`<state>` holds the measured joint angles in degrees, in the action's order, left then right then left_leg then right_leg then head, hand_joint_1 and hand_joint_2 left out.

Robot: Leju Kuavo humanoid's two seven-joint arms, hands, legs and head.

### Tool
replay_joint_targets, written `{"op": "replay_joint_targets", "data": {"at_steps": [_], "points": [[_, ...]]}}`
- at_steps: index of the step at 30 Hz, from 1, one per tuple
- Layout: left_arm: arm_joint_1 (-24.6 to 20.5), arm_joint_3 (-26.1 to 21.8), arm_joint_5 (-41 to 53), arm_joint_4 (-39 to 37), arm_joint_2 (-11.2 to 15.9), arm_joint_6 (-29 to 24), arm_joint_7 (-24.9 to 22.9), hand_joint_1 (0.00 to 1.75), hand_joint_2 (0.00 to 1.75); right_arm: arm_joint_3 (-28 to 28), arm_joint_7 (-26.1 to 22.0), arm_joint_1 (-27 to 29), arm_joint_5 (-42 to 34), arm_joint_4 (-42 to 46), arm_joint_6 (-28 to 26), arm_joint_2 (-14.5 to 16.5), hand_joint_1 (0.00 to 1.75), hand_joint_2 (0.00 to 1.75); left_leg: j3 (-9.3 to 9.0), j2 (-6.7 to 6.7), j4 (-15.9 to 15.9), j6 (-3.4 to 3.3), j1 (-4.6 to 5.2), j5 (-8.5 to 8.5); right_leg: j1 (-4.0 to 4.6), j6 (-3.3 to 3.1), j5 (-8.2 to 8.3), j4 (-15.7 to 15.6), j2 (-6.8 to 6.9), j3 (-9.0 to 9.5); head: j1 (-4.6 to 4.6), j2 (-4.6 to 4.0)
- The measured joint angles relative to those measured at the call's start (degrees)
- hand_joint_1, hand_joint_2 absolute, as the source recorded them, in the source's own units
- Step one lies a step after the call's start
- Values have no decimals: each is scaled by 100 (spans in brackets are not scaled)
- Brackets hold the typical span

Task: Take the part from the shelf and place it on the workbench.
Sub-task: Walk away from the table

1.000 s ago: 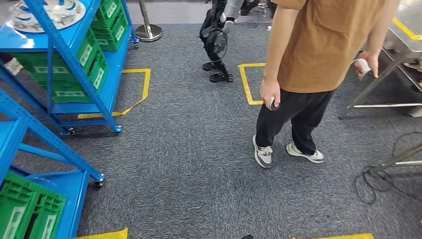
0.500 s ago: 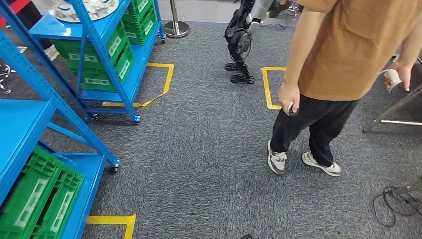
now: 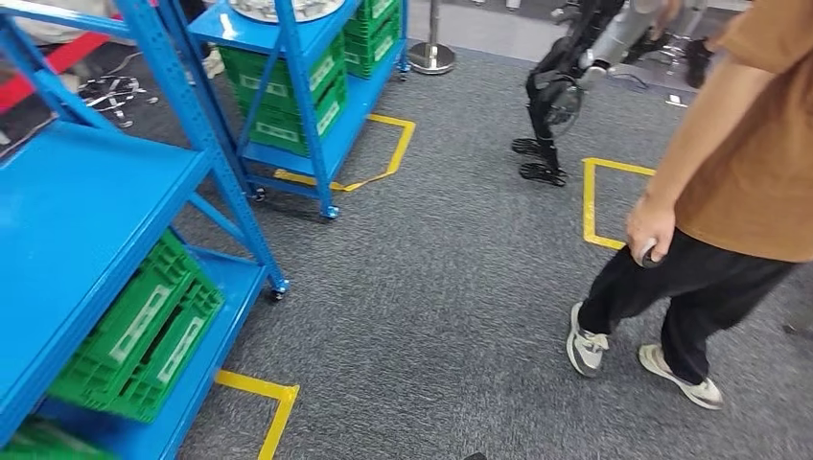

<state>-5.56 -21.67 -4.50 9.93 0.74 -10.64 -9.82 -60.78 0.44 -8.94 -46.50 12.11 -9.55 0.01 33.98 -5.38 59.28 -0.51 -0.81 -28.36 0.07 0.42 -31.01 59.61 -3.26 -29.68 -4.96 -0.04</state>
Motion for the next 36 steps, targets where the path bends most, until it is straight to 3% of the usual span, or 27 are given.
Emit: {"op": "replay_joint_targets", "data": {"at_steps": [2, 3, 4, 5, 7, 8, 9, 10, 11, 13, 15, 17, 19, 21, 23, 25, 26, 27, 28, 30, 32, 33, 34, 36], "points": [[6, 1, 2, -1, -3, -1, 0, 0, 0, 0, 0, -14, -1, 0, 0, -3, 0, 175, 59, -121, 2, 71, -22, 43, 12, -52, 16, -236, -98, 85, -15, 0], [22, 1, 3, -1, -2, -3, -1, 0, 0, 0, 0, -20, -1, 1, 0, -2, 0, 175, 95, -170, -12, 116, -33, 71, 12, -78, 25, -280, -53, 94, -22, 0], [41, 1, 3, -2, -3, -4, -1, 0, 0, -1, -1, -28, -2, 1, 0, 0, 0, 175, 125, -81, -4, 144, -30, 69, 8, -105, 48, -327, 6, 103, -25, 0], [54, 2, 4, -4, -4, -5, -2, 0, 0, -1, -2, -28, -2, 1, -2, 2, 0, 175, 171, 101, 51, 165, -16, 13, 6, -134, 84, -380, 66, 110, 1, 0], [44, 4, 4, -7, -12, -7, 0, 0, 0, -1, -5, -10, -5, -3, -4, -1, 0, 175, 362, 514, 471, 182, -6, -299, 12, -180, 146, -460, 212, 111, 82, 0], [32, 7, 4, -8, -14, -7, 3, 0, 0, 0, -7, 0, -8, -7, -5, -4, 0, 175, 509, 596, 816, 198, -10, -504, 24, -193, 153, -467, 286, 102, 118, 0], [25, 15, 4, -8, -15, -7, 7, 0, 0, 0, -8, 5, -11, -11, -4, -8, 0, 175, 640, 591, 1159, 215, -20, -667, 30, -195, 155, -465, 370, 93, 142, 0], [26, 25, 4, -8, -14, -7, 10, 0, 0, 0, -8, 5, -15, -15, -3, -10, 0, 175, 709, 573, 1391, 231, -23, -747, 35, -195, 155, -462, 449, 88, 157, 0], [30, 35, 3, -9, -13, -7, 12, 0, 0, 0, -9, -1, -15, -16, -2, -10, 0, 175, 676, 564, 1423, 243, -23, -719, 37, -192, 153, -457, 522, 85, 170, 0], [35, 48, 3, -10, -7, -6, 13, 0, 0, 0, -9, -9, -15, -16, -1, -4, 0, 175, 305, 668, 875, 248, -20, -419, 38, -170, 138, -435, 650, 88, 188, 0], [24, 51, 3, -10, 1, -5, 14, 0, 0, 0, -9, -14, -14, -17, 0, 2, 0, 175, -103, 958, 173, 209, 22, -212, 61, -115, 102, -385, 757, 83, 202, 0], [18, 53, 2, -10, 4, -4, 19, 0, 0, 0, -9, -16, -11, -19, 0, 3, 0, 175, -213, 1071, -70, 135, 65, -200, 85, -69, 73, -343, 856, 83, 193, 0], [25, 53, 1, -10, 4, -4, 25, 0, 0, -1, -9, -19, -9, -20, 0, 3, 0, 175, -190, 931, -84, 63, 62, -172, 73, -33, 44, -324, 922, 91, 177, 0], [18, 53, -15, -10, 3, -8, 33, 0, 0, -2, -10, -18, -10, -21, 0, 3, 0, 175, -178, 784, -100, 0, 43, -138, 40, 30, -145, -116, 734, 24, 161, 0], [0, 53, -43, -10, 1, -11, 54, 0, 0, -1, -20, -12, -16, -21, 1, -1, 0, 175, -156, 627, -104, -52, 33, -109, 8, 81, -537, 532, 455, -228, 126, 0], [-5, 53, -58, -10, -1, -11, 75, 0, 0, 1, -28, -20, -22, -20, 3, -5, 0, 175, -134, 459, -102, -79, 38, -88, -3, 88, -813, 1221, 366, -504, 104, 0], [0, 53, -60, -10, -1, -11, 80, 0, 0, 1, -28, -28, -22, -20, 5, -5, 0, 175, -130, 371, -100, -83, 40, -80, -3, 78, -791, 1327, 351, -540, 98, 0], [6, 53, -61, -11, -2, -11, 83, 0, 0, 1, -28, -34, -21, -20, 7, -5, 0, 175, -130, 281, -99, -81, 40, -72, -2, 58, -650, 1208, 332, -481, 93, 0], [11, 53, -62, -11, -6, -11, 84, 0, 0, 1, -28, -36, -20, -20, 7, -5, 0, 175, -134, 190, -99, -74, 39, -65, -2, 29, -421, 886, 288, -340, 85, 0], [14, 53, -62, -10, -22, -11, 84, 0, 0, -1, -28, -24, -17, -20, 5, -13, 0, 175, -119, 29, -95, -41, 34, -42, -6, -34, -24, 132, 52, -40, 76, 0], [22, 53, -63, -10, -34, -11, 84, 0, 0, -2, -28, -17, -17, -21, 4, -26, 0, 175, -62, -93, -90, 22, 14, -3, -1, -76, 89, -212, -107, 80, 58, 0], [32, 53, -64, -10, -35, -11, 84, 0, 0, -2, -28, -26, -17, -21, 3, -30, 0, 175, -32, -143, -92, 62, 4, 22, 5, -87, 87, -247, -82, 85, 50, 0], [47, 54, -64, -11, -34, -13, 84, 0, 0, -2, -28, -43, -17, -21, 4, -28, 0, 175, -1, -170, -95, 98, 0, 36, -5, -97, 86, -312, -21, 99, 38, 0], [61, 56, -64, -14, -38, -14, 84, 0, 0, -2, -28, -67, -16, -21, 2, -31, 0, 175, 93, 100, 30, 145, 26, -74, -24, -134, 118, -455, 104, 130, 70, 0]]}}
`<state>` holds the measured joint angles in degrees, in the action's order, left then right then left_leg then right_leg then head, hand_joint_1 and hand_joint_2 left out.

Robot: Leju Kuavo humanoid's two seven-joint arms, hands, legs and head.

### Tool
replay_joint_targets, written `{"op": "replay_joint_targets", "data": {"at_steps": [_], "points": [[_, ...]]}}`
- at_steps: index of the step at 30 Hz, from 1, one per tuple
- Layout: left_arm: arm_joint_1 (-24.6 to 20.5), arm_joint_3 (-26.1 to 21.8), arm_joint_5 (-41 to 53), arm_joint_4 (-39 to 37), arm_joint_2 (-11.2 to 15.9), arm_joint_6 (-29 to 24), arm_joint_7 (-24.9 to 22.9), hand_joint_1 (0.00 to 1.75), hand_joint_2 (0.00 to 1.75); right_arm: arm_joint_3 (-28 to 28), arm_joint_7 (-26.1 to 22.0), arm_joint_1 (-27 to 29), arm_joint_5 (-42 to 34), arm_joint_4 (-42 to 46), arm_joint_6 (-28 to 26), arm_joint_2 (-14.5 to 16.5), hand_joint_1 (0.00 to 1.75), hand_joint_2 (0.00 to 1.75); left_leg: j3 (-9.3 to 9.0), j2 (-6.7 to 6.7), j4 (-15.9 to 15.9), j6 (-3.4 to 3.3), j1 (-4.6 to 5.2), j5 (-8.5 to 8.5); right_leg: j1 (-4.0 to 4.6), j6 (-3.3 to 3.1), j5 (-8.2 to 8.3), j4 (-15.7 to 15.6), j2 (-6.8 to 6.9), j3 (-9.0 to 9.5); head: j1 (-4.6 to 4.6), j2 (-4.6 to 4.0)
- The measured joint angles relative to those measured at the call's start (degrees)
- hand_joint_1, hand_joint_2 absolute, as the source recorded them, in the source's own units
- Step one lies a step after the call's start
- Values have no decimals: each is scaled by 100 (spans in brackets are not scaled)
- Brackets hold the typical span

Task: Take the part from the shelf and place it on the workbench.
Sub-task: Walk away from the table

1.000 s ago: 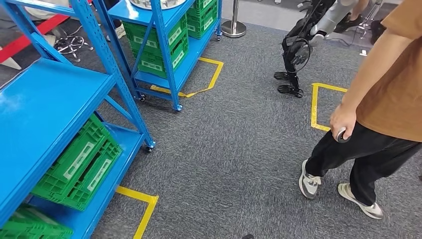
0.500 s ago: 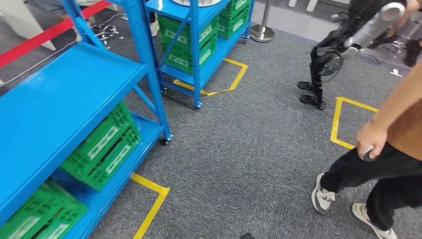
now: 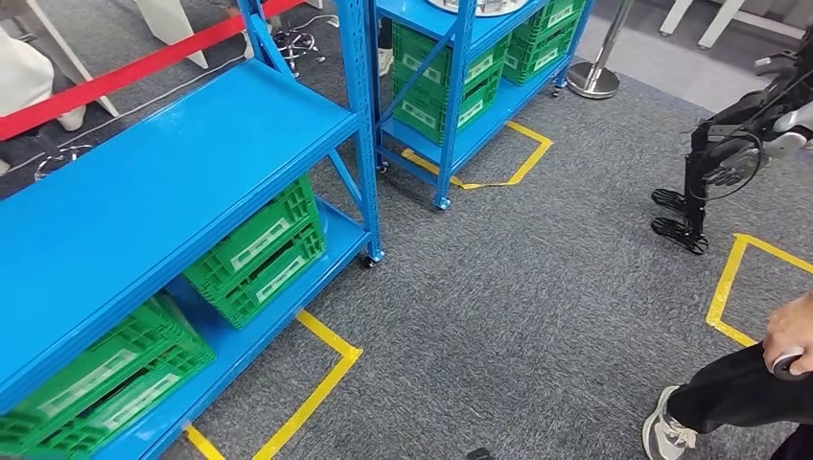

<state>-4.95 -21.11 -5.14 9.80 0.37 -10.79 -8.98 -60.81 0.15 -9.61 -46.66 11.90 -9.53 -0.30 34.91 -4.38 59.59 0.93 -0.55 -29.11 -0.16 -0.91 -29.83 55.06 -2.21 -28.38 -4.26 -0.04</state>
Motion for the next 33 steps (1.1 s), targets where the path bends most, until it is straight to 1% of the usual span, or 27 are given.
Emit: {"op": "replay_joint_targets", "data": {"at_steps": [2, 4, 5, 6, 7, 8, 10, 11, 13, 14, 15, 16, 18, 19, 20, 21, 22, 23, 24, 25, 26, 27, 28, 29, 30, 32, 33], "points": [[-18, 2, -2, -2, -3, 1, 2, 0, 0, 0, 0, 15, 0, -3, -1, -7, 0, 175, 240, 376, 534, 37, 8, -348, 7, -35, 35, -70, 143, 9, 71, 0], [-30, 3, -8, -3, -2, 2, 11, 0, 0, 0, 0, 47, -1, -6, 0, -12, 0, 175, 513, 452, 1209, 87, -19, -652, 20, -42, 40, -66, 298, -4, 116, 0], [-27, 4, -12, -5, -2, 2, 16, 0, 0, 0, -1, 53, -1, -7, 0, -14, 0, 175, 553, 453, 1355, 108, -32, -673, 21, -40, 37, -58, 370, -7, 124, 0], [-23, 4, -15, -8, -2, 3, 20, 0, 0, 0, -2, 50, -1, -7, 0, -14, 0, 175, 489, 467, 1284, 126, -42, -588, 19, -32, 32, -47, 433, -10, 127, 0], [-21, 4, -16, -10, 2, 3, 22, 0, 0, 0, -4, 43, -2, -7, 0, -11, 0, 175, 313, 516, 997, 137, -49, -417, 16, -18, 21, -31, 491, -10, 129, 0], [-24, 4, -17, -11, 5, 3, 23, 0, 0, 0, -7, 35, -4, -7, 0, -7, 0, 175, 91, 643, 598, 144, -48, -255, 14, 5, 5, -7, 544, -9, 133, 0], [-43, 4, -19, -11, 10, 4, 24, 0, 0, 0, -9, 12, -7, -7, 0, 2, 0, 175, -239, 902, -23, 97, -10, -77, 37, 65, -39, 55, 635, -17, 144, 0], [-50, 4, -19, -11, 10, 5, 24, 0, 0, 0, -9, -1, -8, -7, -1, 3, 0, 175, -288, 967, -136, 54, 12, -81, 51, 89, -54, 73, 679, -17, 139, 0], [-54, 4, -19, -12, 8, 5, 23, 0, 0, -1, -10, -27, -9, -7, -1, 4, 0, 175, -272, 863, -147, -46, 34, -75, 54, 125, -69, 81, 776, -6, 122, 0], [-53, 4, -19, -12, 7, 5, 22, 0, 0, -2, -10, -35, -9, -7, -1, 4, 0, 175, -264, 796, -153, -84, 31, -61, 42, 153, -105, 101, 766, -7, 112, 0], [-56, 4, -19, -13, 6, 5, 22, 0, 0, -2, -11, -40, -9, -7, -1, 4, 0, 175, -256, 723, -160, -122, 24, -43, 29, 184, -194, 193, 692, -38, 106, 0], [-62, 4, -19, -12, 5, 6, 22, 0, 0, -2, -11, -38, -9, -7, -1, 4, 0, 175, -248, 648, -167, -158, 13, -24, 17, 214, -348, 403, 575, -118, 92, 0], [-75, 4, -18, -12, 7, 11, 23, 0, 0, -2, -11, -19, -15, -7, -1, 3, 0, 175, -227, 493, -167, -201, 9, -2, 3, 244, -751, 1125, 337, -415, 60, 0], [-75, 4, -17, -12, 7, 14, 23, 0, 0, -1, -13, -13, -18, -7, -1, 2, 0, 175, -220, 410, -166, -214, 13, 6, 2, 244, -899, 1494, 286, -571, 44, 0], [-70, 4, -17, -13, 7, 17, 24, 0, 0, -1, -14, -13, -20, -7, -1, 2, 0, 175, -216, 326, -165, -220, 18, 11, 2, 234, -940, 1713, 262, -665, 32, 0], [-63, 5, -17, -14, 5, 20, 24, 0, 0, 0, -15, -18, -20, -7, 1, 3, 0, 175, -218, 239, -163, -224, 22, 14, 4, 215, -861, 1726, 244, -673, 21, 0], [-58, 6, -17, -15, 3, 25, 25, 0, 0, -1, -11, -22, -18, -7, 3, 4, 0, 175, -224, 150, -162, -225, 25, 18, 5, 186, -678, 1526, 216, -591, 9, 0], [-54, 8, -17, -15, -2, 28, 25, 0, 0, -1, -5, -20, -14, -7, 5, 4, 0, 175, -228, 66, -162, -221, 24, 22, 6, 151, -433, 1166, 149, -447, -6, 0], [-55, 9, -17, -16, -10, 32, 25, 0, 0, -2, 3, -11, -12, -8, 7, -2, 0, 175, -225, -13, -158, -211, 26, 28, 5, 111, -227, 792, 18, -301, -14, 0], [-58, 11, -17, -16, -19, 28, 23, 0, 0, -2, 14, 4, -8, -8, 9, -9, 0, 175, -210, -90, -152, -191, 21, 39, 4, 81, -88, 482, -101, -185, -17, 0], [-56, 15, -17, -16, -27, 19, 20, 0, 0, -2, 21, 17, -5, -9, 10, -16, 0, 175, -183, -152, -147, -164, 11, 53, 7, 59, -24, 288, -193, -118, -26, 0], [-49, 20, -17, -16, -33, 8, 10, 0, 0, -2, 26, 24, -3, -9, 11, -21, 0, 175, -151, -210, -145, -128, 0, 73, 11, 41, -28, 212, -229, -95, -32, 0], [-35, 26, -16, -17, -35, -5, -5, 0, 0, -2, 28, 24, 0, -9, 12, -21, 0, 175, -118, -262, -148, -89, -7, 93, 11, 34, -33, 158, -181, -85, -41, 0], [-18, 31, -15, -19, -37, -14, -21, 0, 0, -2, 29, 15, 3, -9, 11, -20, 0, 175, -89, -215, -139, -58, -5, 89, 3, 20, -28, 114, -115, -78, -47, 0], [-7, 35, -12, -22, -37, -20, -40, 0, 0, -2, 29, 11, 7, -9, 10, -21, 0, 175, -47, -64, -83, -28, 8, 35, -8, -1, -17, 65, -53, -68, -26, 0], [-19, 39, -4, -29, -38, -25, -58, 0, 0, -2, 31, 26, 15, -9, 9, -20, 0, 175, 153, 322, 340, 21, 15, -262, -22, -32, 13, -4, 88, -52, 45, 0], [-30, 40, 0, -31, -38, -22, -65, 0, 0, -2, 31, 39, 18, -10, 9, -23, 0, 175, 313, 439, 700, 49, 8, -457, -17, -41, 16, -11, 157, -51, 82, 0]]}}
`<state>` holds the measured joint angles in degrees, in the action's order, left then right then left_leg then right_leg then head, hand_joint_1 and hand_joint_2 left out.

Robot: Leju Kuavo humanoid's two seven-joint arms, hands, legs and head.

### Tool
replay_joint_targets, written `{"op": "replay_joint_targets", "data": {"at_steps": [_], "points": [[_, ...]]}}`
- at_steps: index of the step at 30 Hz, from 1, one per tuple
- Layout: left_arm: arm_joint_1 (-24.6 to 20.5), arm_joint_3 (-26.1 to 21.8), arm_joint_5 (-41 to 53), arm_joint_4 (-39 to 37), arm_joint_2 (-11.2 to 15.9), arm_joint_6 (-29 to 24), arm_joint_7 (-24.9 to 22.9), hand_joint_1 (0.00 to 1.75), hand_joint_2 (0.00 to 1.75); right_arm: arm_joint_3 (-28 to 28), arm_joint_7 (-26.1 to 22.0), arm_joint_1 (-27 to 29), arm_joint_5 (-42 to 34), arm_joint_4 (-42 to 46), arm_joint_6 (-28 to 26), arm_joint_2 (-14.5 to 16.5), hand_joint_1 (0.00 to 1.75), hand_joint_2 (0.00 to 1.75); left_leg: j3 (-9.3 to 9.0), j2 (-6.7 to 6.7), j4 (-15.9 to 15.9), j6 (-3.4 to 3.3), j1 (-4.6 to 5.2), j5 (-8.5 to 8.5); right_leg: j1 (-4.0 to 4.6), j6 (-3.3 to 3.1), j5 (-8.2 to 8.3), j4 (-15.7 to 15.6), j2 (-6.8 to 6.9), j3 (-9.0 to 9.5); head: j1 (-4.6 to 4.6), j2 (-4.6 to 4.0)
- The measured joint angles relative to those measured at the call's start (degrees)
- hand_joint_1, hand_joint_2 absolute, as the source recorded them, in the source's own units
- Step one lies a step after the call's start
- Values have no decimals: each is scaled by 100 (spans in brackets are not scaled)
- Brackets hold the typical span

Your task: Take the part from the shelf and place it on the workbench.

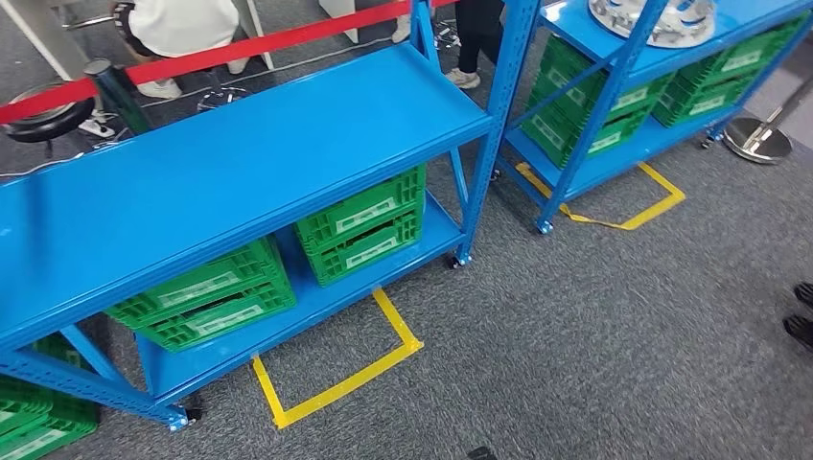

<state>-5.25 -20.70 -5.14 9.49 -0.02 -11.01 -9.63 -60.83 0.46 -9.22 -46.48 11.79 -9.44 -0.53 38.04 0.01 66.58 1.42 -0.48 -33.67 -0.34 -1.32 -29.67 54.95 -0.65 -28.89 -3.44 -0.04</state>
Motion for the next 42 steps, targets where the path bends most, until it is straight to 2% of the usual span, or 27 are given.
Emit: {"op": "replay_joint_targets", "data": {"at_steps": [1, 2, 3, 4, 5, 7, 8, 9, 11, 12, 13, 15, 16, 17, 18, 19, 21, 22, 23, 24, 25, 28, 33, 36, 42], "points": [[-7, 1, 3, 0, -1, 4, -3, 0, 0, 0, 2, 10, 1, -2, 1, -2, 0, 175, 160, 21, 366, 25, -18, -157, 2, 0, -1, 1, 76, 0, 21, 0], [-6, 1, 7, -1, -1, 12, -8, 0, 0, 0, 4, 14, 1, -4, 1, -6, 0, 175, 264, 19, 619, 49, -32, -227, 3, 2, -3, 3, 149, 1, 35, 0], [-2, 1, 12, -3, -1, 20, -16, 0, 0, 0, 5, 12, 4, -6, 2, -8, 0, 175, 277, 21, 680, 69, -45, -190, 2, 8, -7, 6, 217, 3, 42, 0], [2, 1, 20, -4, -1, 27, -22, 0, 0, 0, 7, 7, 8, -6, 3, -8, 0, 175, 172, 44, 506, 82, -55, -50, 1, 18, -13, 11, 277, 8, 46, 0], [3, 2, 28, -5, 1, 33, -28, 0, 0, 0, 8, 2, 12, -4, 5, -4, 0, 175, -26, 115, 150, 87, -59, 149, 0, 36, -25, 19, 333, 17, 50, 0], [-13, 4, 45, -5, 2, 38, -33, 0, 0, -1, 11, -6, 22, 1, 16, 7, 0, 175, -423, 393, -584, 64, -23, 398, 19, 94, -62, 51, 427, 30, 65, 0], [-24, 7, 50, -4, 3, 39, -34, 0, 0, -3, 16, -5, 26, 2, 21, 13, 0, 175, -522, 487, -783, 28, -2, 434, 33, 123, -80, 68, 477, 34, 65, 0], [-32, 14, 55, -4, 2, 39, -36, 0, 0, -6, 22, -4, 29, 3, 25, 19, 0, 175, -545, 512, -853, -14, 24, 417, 45, 149, -94, 81, 532, 37, 59, 0], [-34, 35, 63, -6, 0, 40, -39, 0, 0, -12, 33, -3, 33, 3, 26, 24, 0, 175, -523, 367, -868, -113, 32, 439, 39, 199, -126, 89, 638, 52, 42, 0], [-32, 44, 67, -6, 0, 41, -40, 0, 0, -13, 34, -4, 34, 3, 23, 25, 0, 175, -518, 292, -879, -151, 26, 456, 27, 229, -184, 133, 600, 47, 33, 0], [-36, 50, 71, -6, 1, 43, -43, 0, 0, -13, 34, -2, 33, 3, 20, 25, 0, 175, -515, 220, -891, -190, 14, 474, 13, 258, -295, 268, 502, 4, 20, 0], [-42, 63, 77, -4, 6, 47, -46, 0, 0, -12, 32, 3, 31, 3, 10, 22, 0, 175, -505, 74, -900, -244, 1, 499, -10, 297, -665, 893, 226, -239, -29, 0], [-43, 74, 81, -4, 7, 49, -48, 0, 0, -11, 32, 0, 29, 4, 6, 21, 0, 131, -502, -2, -899, -262, 4, 505, -15, 305, -845, 1292, 147, -402, -55, 0], [-39, 84, 85, -5, 8, 50, -49, 0, 0, -11, 31, -7, 28, 7, 3, 19, 0, 87, -502, -80, -899, -271, 9, 508, -16, 306, -948, 1602, 109, -527, -77, 0], [-32, 92, 87, -5, 8, 50, -50, 0, 0, -12, 32, -15, 30, 8, 2, 19, 0, 44, -507, -159, -898, -275, 13, 510, -15, 300, -939, 1740, 90, -580, -97, 0], [-26, 96, 88, -6, 8, 50, -51, 0, 0, -13, 33, -17, 31, 9, 2, 19, 0, 0, -515, -227, -897, -276, 16, 511, -14, 285, -813, 1655, 78, -542, -113, 0], [-12, 101, 92, -6, 7, 54, -51, 0, 0, -17, 40, -10, 32, 9, 1, 20, 0, 0, -531, -331, -895, -273, 18, 512, -13, 233, -367, 974, 61, -270, -150, 0], [-6, 105, 96, -6, 7, 56, -50, 0, 0, -19, 45, -11, 30, 8, 1, 21, 0, 0, -531, -361, -886, -262, 26, 513, -5, 208, -193, 619, 50, -139, -167, 0], [0, 110, 101, -6, 8, 57, -48, 0, 0, -20, 50, -18, 27, 8, 0, 21, 0, 0, -517, -376, -877, -241, 32, 519, 2, 184, -101, 344, 39, -41, -185, 0], [7, 119, 106, -7, 13, 59, -47, 0, 0, -20, 52, -32, 25, 8, -1, 22, 0, 0, -492, -369, -861, -223, 47, 509, 4, 171, -89, 196, 23, -7, -193, 0], [12, 128, 110, -7, 24, 60, -46, 0, 0, -21, 52, -40, 23, 8, -1, 25, 0, 0, -470, -347, -850, -232, 57, 504, 5, 174, -106, 144, 4, -3, -183, 0], [23, 149, 120, -8, 50, 69, -44, 0, 0, -22, 52, -10, 19, 6, -2, 26, 0, 0, -469, -252, -860, -290, 54, 490, 13, 189, -119, 106, -53, -6, -104, 0], [17, 166, 123, -7, 66, 81, -34, 0, 0, -22, 52, 3, 19, 3, -6, 26, 0, 0, -527, -174, -904, -232, 39, 492, 36, 154, -116, 109, -120, 11, -45, 0], [14, 186, 122, -7, 66, 109, -22, 0, 0, -22, 52, -12, 21, 3, -9, 25, 0, 0, -532, -158, -909, -186, 29, 486, 43, 137, -125, 113, -134, 14, -41, 0], [13, 197, 132, -7, 65, 133, 9, 0, 0, -21, -2, -13, -13, 3, -17, 27, 0, 0, -532, -150, -911, -152, 25, 477, 41, 125, -134, 109, -143, 16, -41, 0]]}}
